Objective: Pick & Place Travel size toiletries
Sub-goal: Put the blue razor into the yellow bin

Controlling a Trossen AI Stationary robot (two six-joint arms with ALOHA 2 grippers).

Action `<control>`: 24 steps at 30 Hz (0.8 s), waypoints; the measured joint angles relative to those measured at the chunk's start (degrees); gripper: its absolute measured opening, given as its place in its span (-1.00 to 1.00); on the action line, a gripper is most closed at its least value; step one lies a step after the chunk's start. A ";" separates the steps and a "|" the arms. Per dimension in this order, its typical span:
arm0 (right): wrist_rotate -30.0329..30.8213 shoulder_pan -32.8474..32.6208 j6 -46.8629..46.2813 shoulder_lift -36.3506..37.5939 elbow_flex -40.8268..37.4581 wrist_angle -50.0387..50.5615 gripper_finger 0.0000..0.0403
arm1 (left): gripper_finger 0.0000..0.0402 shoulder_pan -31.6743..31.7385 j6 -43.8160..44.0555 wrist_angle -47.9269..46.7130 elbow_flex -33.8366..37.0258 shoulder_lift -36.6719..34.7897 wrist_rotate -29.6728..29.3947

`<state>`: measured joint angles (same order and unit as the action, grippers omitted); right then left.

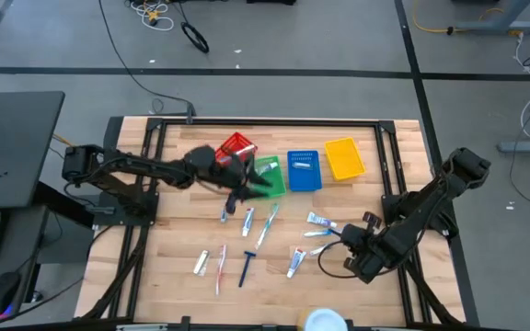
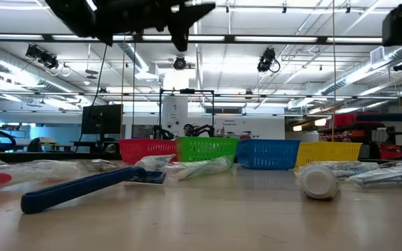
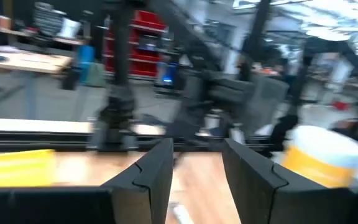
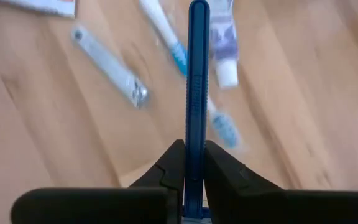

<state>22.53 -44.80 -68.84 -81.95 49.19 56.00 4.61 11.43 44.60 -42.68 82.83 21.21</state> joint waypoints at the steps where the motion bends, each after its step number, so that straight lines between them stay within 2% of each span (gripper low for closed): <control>1: 0.69 0.33 0.41 0.26 0.02 -0.15 -0.80 | -0.26 -1.63 0.04 -0.02 0.00 0.00 -0.70; 5: 2.47 1.55 1.46 0.83 0.04 -0.16 -0.80 | -0.26 -6.93 -5.21 -0.01 0.00 0.00 -1.28; 13: 7.87 4.00 9.79 3.97 0.13 -0.19 -0.80 | -0.26 -14.17 -6.11 -0.19 0.00 0.00 -8.48; 16: 13.60 5.70 11.89 6.87 0.15 2.06 -0.80 | -0.26 -15.89 -5.64 -1.37 0.00 0.00 -9.03; 18: 19.50 7.33 11.59 8.84 0.15 4.91 -0.80 | -0.26 -16.83 -6.14 -2.69 0.00 0.00 -9.34; 21: 30.26 12.10 5.68 11.58 0.16 11.20 -0.80 | -0.27 -17.81 -6.93 -3.21 0.00 0.00 -11.15; 24: 32.95 19.65 3.75 13.32 0.20 15.39 -0.80 | -0.27 -18.05 -6.89 -3.34 0.00 0.00 -12.11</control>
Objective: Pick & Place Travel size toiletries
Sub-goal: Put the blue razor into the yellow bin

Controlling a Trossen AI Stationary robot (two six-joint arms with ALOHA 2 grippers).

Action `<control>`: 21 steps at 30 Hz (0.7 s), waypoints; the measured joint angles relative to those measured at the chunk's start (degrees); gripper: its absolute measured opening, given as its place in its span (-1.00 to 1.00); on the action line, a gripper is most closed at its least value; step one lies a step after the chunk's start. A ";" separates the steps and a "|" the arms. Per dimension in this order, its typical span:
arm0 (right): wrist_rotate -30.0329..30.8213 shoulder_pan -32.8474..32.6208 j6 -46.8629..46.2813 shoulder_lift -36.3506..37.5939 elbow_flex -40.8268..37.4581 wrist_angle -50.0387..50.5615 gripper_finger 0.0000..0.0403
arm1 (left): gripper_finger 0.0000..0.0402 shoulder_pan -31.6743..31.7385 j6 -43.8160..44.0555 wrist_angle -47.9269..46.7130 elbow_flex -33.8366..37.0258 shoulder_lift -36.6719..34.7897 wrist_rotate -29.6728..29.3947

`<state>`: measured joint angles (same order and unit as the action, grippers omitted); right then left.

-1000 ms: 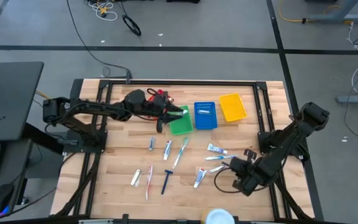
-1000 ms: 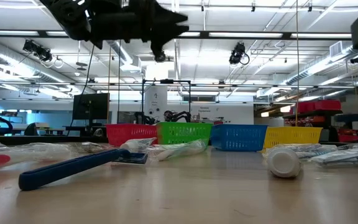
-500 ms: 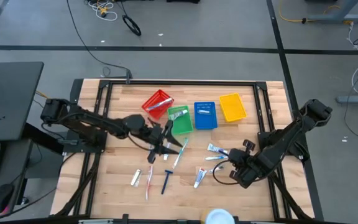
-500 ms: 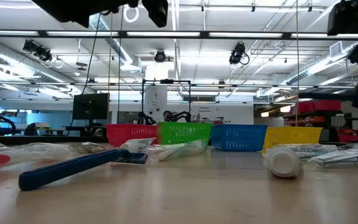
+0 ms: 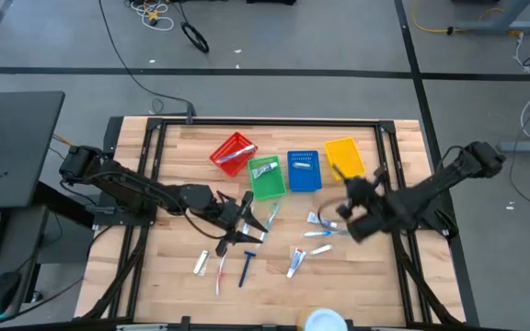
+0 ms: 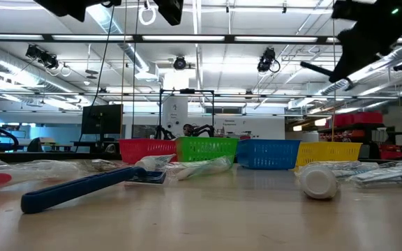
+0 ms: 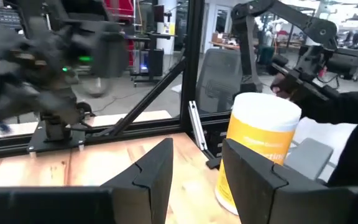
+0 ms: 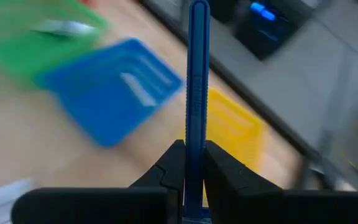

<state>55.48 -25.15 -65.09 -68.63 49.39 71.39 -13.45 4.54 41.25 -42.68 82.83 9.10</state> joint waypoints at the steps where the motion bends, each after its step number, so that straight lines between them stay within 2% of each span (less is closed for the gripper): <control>1: 0.06 3.01 1.28 0.31 -0.19 0.20 -0.80 | -0.27 0.02 -0.26 -0.21 0.00 0.00 0.00; 6: -1.90 18.72 16.09 0.47 -2.19 -8.42 -0.79 | -0.27 0.02 -3.39 -2.53 0.00 0.00 -0.02; 9: -8.78 27.63 28.20 0.45 -3.23 -17.56 -0.79 | -0.27 0.01 -3.76 -4.59 0.00 0.00 -0.07; 12: -17.15 35.38 36.45 0.45 -4.85 -24.20 -0.79 | -0.27 0.02 -3.73 -6.04 0.00 0.00 -0.08; 17: -20.79 43.17 43.90 0.43 -7.66 -28.38 -0.78 | -0.27 0.17 -5.98 -6.28 0.00 0.00 -0.30; 21: -22.42 46.61 49.38 0.43 -10.95 -37.25 -0.78 | -0.27 0.49 -8.38 -5.79 0.00 0.00 -1.31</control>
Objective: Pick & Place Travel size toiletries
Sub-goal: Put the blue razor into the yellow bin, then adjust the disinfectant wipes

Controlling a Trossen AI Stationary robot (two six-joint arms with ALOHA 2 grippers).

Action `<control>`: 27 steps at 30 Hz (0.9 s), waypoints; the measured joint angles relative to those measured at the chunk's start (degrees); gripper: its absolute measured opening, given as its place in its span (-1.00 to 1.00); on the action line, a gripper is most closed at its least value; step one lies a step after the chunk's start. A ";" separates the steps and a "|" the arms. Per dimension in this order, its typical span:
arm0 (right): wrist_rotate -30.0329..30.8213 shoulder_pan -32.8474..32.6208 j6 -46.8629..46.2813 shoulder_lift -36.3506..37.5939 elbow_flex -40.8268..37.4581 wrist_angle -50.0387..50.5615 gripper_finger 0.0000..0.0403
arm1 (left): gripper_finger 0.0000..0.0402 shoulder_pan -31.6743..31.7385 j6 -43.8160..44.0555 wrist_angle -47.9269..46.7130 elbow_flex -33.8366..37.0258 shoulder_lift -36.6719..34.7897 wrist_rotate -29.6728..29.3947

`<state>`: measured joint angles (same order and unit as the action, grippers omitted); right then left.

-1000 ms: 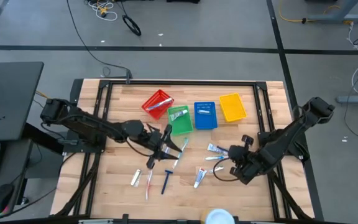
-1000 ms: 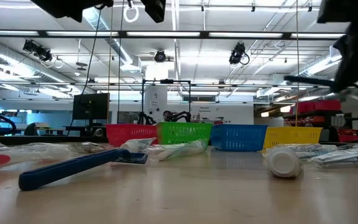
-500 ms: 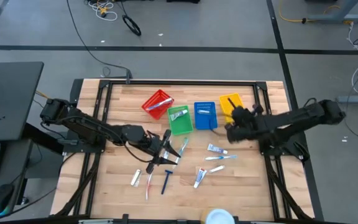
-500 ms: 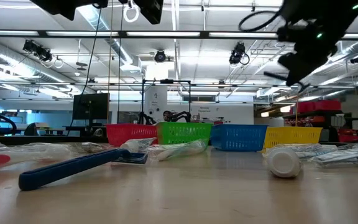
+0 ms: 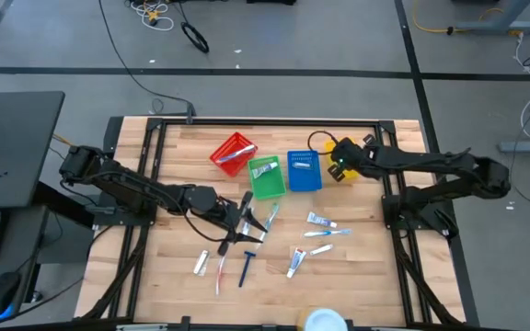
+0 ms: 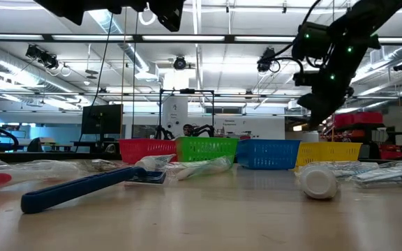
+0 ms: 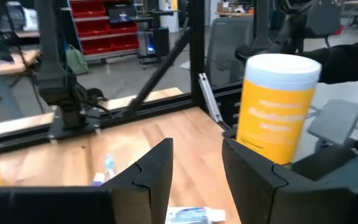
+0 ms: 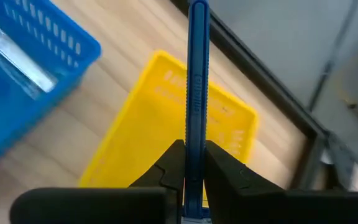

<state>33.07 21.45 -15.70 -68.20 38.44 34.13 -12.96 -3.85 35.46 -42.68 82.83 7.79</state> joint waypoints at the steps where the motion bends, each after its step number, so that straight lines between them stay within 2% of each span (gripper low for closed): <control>1: -1.56 0.71 0.50 -0.08 -0.84 -2.09 -0.78 | -0.27 0.10 -0.15 0.13 0.00 0.00 -0.76; 3: -3.60 1.63 0.59 -0.26 -2.88 -4.76 -0.78 | -0.27 0.32 -0.15 0.08 0.00 0.00 -3.59; 8: -2.90 2.87 -0.43 -0.26 -8.24 -8.46 -0.78 | -0.27 0.45 0.27 -0.99 0.00 0.00 -9.61; 14: -3.29 3.02 1.12 -0.26 -10.77 -11.05 -0.71 | -0.27 0.40 0.43 -1.87 0.00 0.00 -9.70; 21: -3.59 3.02 -0.75 -0.19 -10.85 -11.94 -0.44 | -0.26 0.42 -1.31 0.43 0.00 0.00 -9.73; 24: -4.41 3.02 -3.15 0.31 -9.14 -9.28 -0.34 | -0.26 0.42 -0.99 1.66 0.00 0.00 -9.70; 27: -8.34 2.73 -4.79 1.50 -5.39 -3.16 -0.29 | -0.27 0.42 -0.01 1.49 0.00 0.00 -9.73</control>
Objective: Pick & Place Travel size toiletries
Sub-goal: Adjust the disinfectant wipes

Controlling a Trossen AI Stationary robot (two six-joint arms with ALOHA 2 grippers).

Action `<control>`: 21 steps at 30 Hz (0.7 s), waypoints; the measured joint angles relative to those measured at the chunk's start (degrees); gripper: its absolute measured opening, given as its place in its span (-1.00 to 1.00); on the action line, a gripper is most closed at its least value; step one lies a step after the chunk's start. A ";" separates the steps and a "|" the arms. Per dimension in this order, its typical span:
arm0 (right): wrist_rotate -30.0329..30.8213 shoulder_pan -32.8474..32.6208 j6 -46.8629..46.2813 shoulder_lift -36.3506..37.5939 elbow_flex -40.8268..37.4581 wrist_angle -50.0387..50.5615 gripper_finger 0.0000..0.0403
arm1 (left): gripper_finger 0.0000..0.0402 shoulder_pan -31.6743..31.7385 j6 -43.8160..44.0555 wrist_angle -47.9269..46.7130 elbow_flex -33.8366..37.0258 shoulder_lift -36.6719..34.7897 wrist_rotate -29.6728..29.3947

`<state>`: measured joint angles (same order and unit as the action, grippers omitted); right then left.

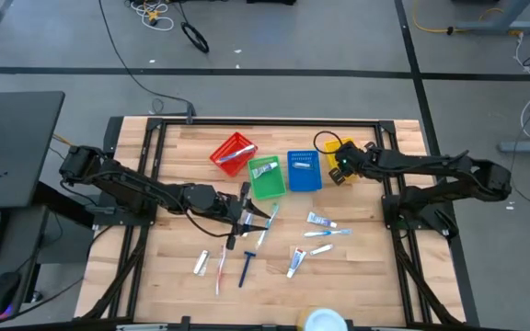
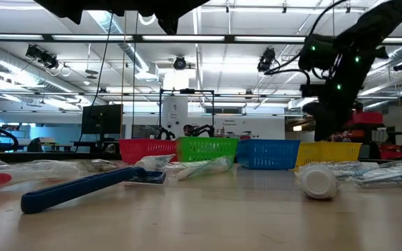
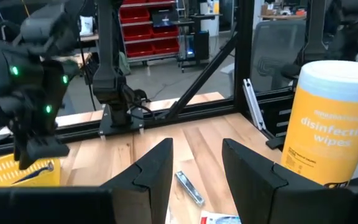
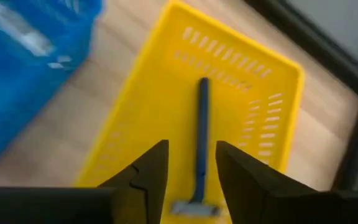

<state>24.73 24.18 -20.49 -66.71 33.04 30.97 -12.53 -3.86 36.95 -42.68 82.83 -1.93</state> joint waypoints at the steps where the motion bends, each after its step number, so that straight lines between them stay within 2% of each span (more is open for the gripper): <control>1: -1.76 -0.45 -0.06 0.50 1.57 2.33 -0.28 | -0.27 0.00 0.17 0.02 0.00 0.00 0.00; 6: -8.03 -5.32 0.41 3.66 10.87 11.45 -0.31 | -0.29 0.00 0.20 -0.04 0.00 0.00 0.00; 11: -9.87 -14.29 -0.05 8.03 19.20 11.16 -0.50 | -0.29 0.00 0.68 -0.11 0.00 0.00 0.00; 18: -10.75 -34.02 -0.22 11.62 21.17 1.76 -0.94 | -0.29 -0.02 2.24 -0.42 0.00 0.00 0.01; 21: -7.41 -43.64 -0.14 11.18 21.13 -1.99 -0.98 | -0.29 -0.02 3.06 -0.70 0.00 0.00 0.00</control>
<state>17.33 -19.46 -20.63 -55.53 54.17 28.98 -12.56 -0.80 36.25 -42.68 82.83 -1.93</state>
